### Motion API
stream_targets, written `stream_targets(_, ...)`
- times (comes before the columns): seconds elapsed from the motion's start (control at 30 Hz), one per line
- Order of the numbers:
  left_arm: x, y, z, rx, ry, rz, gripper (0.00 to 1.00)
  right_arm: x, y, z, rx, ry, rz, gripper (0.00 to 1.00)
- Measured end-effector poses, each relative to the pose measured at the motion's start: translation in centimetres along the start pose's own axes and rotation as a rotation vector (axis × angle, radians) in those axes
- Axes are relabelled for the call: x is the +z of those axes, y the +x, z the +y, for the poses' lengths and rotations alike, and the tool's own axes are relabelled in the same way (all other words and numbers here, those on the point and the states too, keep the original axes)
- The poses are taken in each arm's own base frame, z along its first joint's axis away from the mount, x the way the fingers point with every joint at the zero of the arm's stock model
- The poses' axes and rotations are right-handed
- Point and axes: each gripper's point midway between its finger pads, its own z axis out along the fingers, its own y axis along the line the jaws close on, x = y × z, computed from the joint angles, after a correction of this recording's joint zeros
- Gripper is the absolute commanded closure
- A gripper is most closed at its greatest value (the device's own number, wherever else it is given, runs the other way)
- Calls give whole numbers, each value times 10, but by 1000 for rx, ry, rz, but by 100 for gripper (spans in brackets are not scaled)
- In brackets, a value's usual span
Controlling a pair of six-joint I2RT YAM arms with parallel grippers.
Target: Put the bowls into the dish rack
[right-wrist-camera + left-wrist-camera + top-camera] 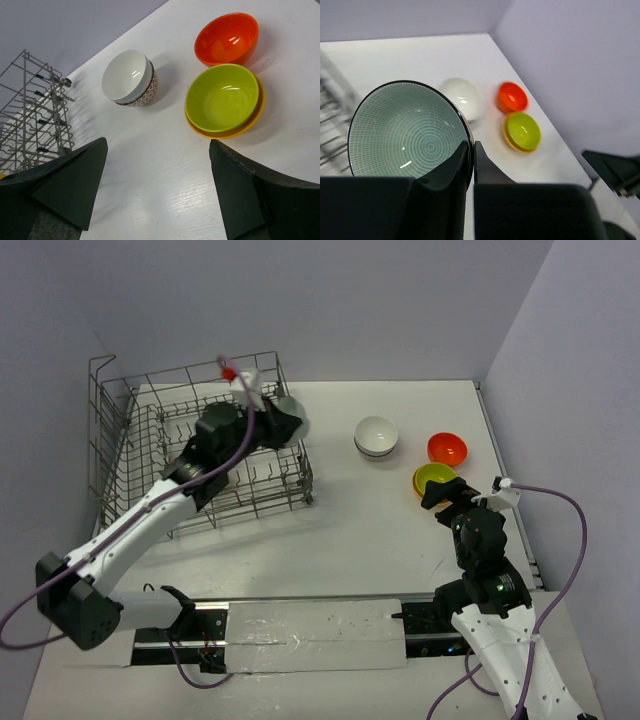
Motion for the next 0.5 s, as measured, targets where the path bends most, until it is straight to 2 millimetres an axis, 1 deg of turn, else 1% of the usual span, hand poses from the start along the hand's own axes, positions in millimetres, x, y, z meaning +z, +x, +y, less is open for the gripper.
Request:
stream_targets(0.07, -23, -15, 37, -60, -75, -71, 100, 1, 0, 2, -3, -10, 4, 10)
stream_targets(0.13, -43, -27, 64, -102, -134, -133, 100, 1, 1, 4, -3, -20, 8, 10)
stream_targets(0.2, -61, -39, 83, -142, -164, -192, 100, 1, 1, 7, -2, -31, 8, 11)
stream_targets(0.27, -74, -48, 97, -179, -171, -246, 100, 2, 1, 8, -1, -40, 4, 11)
stream_targets(0.33, -82, -48, 110, -225, -165, -276, 100, 2, 3, 8, -6, -44, 12, 11)
stream_targets(0.4, -85, -42, 123, -268, -161, -289, 100, 3, 5, 8, -11, -47, 20, 11)
stream_targets(0.5, -85, -21, 147, -348, -171, -275, 100, 3, 7, 9, -17, -49, 28, 11)
